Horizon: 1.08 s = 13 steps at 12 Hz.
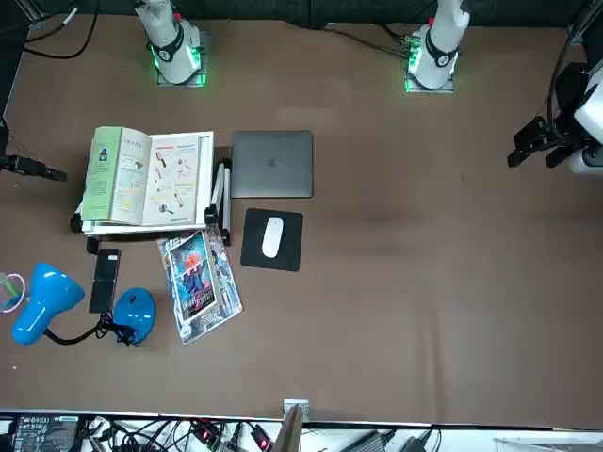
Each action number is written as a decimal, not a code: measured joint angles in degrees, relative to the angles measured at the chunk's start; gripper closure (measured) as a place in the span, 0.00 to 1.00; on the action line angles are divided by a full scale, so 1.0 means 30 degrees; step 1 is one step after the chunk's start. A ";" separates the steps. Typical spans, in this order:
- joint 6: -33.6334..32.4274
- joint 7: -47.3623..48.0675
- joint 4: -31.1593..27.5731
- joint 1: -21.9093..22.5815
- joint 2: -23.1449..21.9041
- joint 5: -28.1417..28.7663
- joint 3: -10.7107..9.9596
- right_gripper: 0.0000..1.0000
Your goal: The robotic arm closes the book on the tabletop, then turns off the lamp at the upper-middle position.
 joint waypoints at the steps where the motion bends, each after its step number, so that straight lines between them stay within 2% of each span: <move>1: 0.0202 -0.0017 -0.0192 -0.0025 0.0000 0.0001 0.0000 0.26; 5: 0.0816 -0.0666 -0.1052 -0.0265 0.0001 0.0387 0.0000 0.26; 13: 0.0872 -0.1744 -0.1535 -0.0328 0.0014 0.0893 0.0022 0.26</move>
